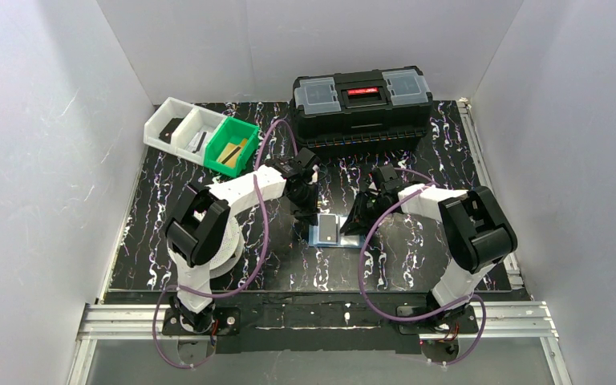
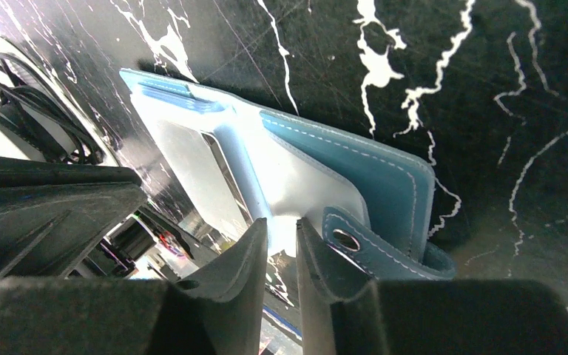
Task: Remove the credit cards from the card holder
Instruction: Remove the credit card from the card holder.
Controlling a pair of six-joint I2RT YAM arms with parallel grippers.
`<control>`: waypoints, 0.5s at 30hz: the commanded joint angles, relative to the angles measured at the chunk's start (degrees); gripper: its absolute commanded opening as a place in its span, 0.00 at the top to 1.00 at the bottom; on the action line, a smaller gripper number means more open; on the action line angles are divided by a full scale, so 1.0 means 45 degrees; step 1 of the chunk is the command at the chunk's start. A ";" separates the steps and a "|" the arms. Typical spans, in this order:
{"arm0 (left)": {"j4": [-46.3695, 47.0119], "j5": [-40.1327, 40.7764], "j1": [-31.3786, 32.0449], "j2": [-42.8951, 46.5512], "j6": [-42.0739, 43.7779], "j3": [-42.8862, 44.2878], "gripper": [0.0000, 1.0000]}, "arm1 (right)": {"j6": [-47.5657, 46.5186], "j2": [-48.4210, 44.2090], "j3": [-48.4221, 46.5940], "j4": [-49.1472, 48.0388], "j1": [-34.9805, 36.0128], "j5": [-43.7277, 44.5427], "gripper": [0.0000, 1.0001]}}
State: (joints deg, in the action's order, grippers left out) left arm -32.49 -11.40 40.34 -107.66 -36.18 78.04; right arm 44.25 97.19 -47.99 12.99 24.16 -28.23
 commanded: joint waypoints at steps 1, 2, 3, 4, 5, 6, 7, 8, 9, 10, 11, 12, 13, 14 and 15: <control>-0.0027 0.0092 0.0006 -0.0075 0.0004 -0.0241 0.91 | -0.0091 0.0329 -0.0538 -0.0297 0.0041 -0.0305 0.71; 0.0001 0.0079 0.0019 -0.0106 -0.0036 -0.0256 0.92 | -0.0095 0.0400 -0.0558 -0.0308 0.0041 -0.0318 0.71; 0.0026 0.0041 0.0020 -0.0149 -0.0083 -0.0282 0.92 | -0.0075 0.0464 -0.0546 -0.0334 0.0041 -0.0344 0.71; 0.0071 -0.0039 0.0011 -0.0194 -0.0113 -0.0285 0.93 | -0.0061 0.0496 -0.0532 -0.0383 0.0041 -0.0362 0.71; 0.0120 -0.0098 0.0017 -0.0217 -0.0137 -0.0305 0.94 | -0.0055 0.0535 -0.0518 -0.0433 0.0041 -0.0382 0.71; 0.0171 -0.0145 0.0020 -0.0244 -0.0169 -0.0332 0.94 | -0.0034 0.0576 -0.0500 -0.0457 0.0041 -0.0413 0.71; 0.0223 -0.0192 0.0006 -0.0300 -0.0165 -0.0345 0.95 | -0.0029 0.0615 -0.0488 -0.0491 0.0041 -0.0430 0.71; 0.0237 -0.0227 0.0014 -0.0340 -0.0182 -0.0351 0.95 | -0.0036 0.0628 -0.0464 -0.0508 0.0041 -0.0444 0.71; 0.0274 -0.0292 0.0020 -0.0379 -0.0204 -0.0355 0.95 | -0.0032 0.0646 -0.0444 -0.0551 0.0043 -0.0455 0.71; 0.0308 -0.0362 0.0011 -0.0415 -0.0231 -0.0356 0.95 | -0.0031 0.0649 -0.0415 -0.0575 0.0041 -0.0479 0.71; 0.0371 -0.0434 0.0012 -0.0447 -0.0246 -0.0351 0.95 | -0.0026 0.0659 -0.0394 -0.0625 0.0041 -0.0484 0.71; 0.0414 -0.0479 0.0020 -0.0492 -0.0285 -0.0350 0.95 | 0.0001 0.0636 -0.0367 -0.0639 0.0041 -0.0492 0.71; 0.0439 -0.0483 0.0028 -0.0542 -0.0309 -0.0318 0.95 | 0.0012 0.0613 -0.0339 -0.0673 0.0041 -0.0486 0.71; 0.0442 -0.0490 0.0036 -0.0597 -0.0334 -0.0285 0.95 | 0.0028 0.0552 -0.0301 -0.0709 0.0041 -0.0468 0.71; 0.0443 -0.0504 0.0040 -0.0680 -0.0369 -0.0261 0.95 | 0.0040 0.0495 -0.0258 -0.0750 0.0041 -0.0466 0.70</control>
State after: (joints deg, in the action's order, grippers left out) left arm -30.24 -12.56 40.34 -109.67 -37.19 77.23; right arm 44.45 99.20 -48.77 11.40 24.16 -30.46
